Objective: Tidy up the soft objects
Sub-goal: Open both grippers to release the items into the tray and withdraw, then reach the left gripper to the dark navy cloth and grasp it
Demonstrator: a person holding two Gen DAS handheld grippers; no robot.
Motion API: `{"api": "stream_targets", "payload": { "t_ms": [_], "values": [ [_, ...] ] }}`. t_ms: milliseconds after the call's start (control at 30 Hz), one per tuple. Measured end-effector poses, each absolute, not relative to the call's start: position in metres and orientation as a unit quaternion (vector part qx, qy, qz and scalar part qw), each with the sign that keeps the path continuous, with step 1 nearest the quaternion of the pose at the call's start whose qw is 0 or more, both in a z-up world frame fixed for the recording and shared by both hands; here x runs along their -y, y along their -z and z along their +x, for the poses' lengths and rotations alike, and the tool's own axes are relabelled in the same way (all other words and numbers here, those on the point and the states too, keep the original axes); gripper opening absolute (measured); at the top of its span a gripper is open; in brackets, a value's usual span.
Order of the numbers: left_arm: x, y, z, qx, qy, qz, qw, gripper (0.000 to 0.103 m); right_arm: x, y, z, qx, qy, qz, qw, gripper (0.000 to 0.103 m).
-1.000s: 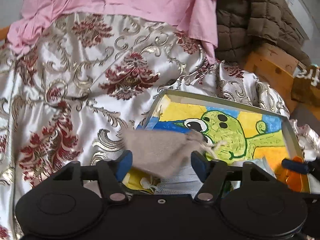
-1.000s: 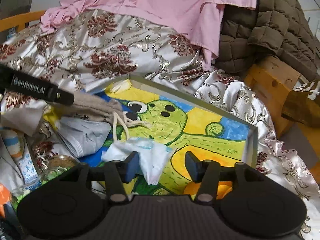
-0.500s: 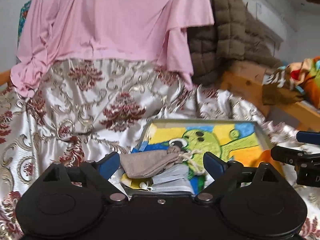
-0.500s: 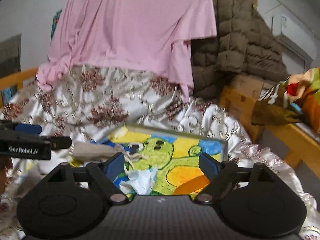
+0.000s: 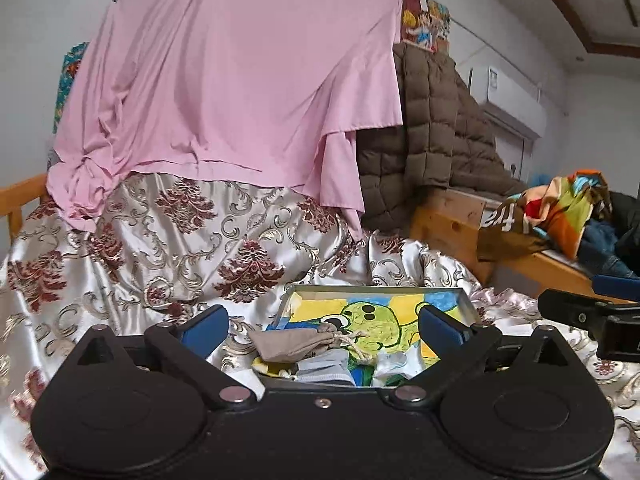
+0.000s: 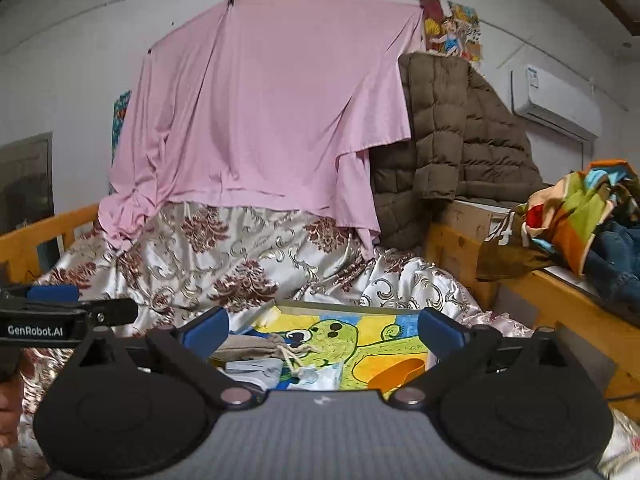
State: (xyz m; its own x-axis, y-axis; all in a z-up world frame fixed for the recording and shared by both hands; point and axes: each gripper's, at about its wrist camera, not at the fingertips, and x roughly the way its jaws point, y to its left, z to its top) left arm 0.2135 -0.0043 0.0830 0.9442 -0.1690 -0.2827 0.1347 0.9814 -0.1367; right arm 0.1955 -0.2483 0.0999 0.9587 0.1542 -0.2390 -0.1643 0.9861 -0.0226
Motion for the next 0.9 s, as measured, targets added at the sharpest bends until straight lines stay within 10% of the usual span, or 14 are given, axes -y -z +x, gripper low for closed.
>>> {"api": "stream_targets", "payload": {
  "t_ms": [900],
  "values": [
    [-0.014,-0.045,0.102,-0.153,0.069,-0.002,0.986,0.102,0.216,-0.041,0.090,-0.141,-0.058,-0.019,0.988,0.103]
  ]
}}
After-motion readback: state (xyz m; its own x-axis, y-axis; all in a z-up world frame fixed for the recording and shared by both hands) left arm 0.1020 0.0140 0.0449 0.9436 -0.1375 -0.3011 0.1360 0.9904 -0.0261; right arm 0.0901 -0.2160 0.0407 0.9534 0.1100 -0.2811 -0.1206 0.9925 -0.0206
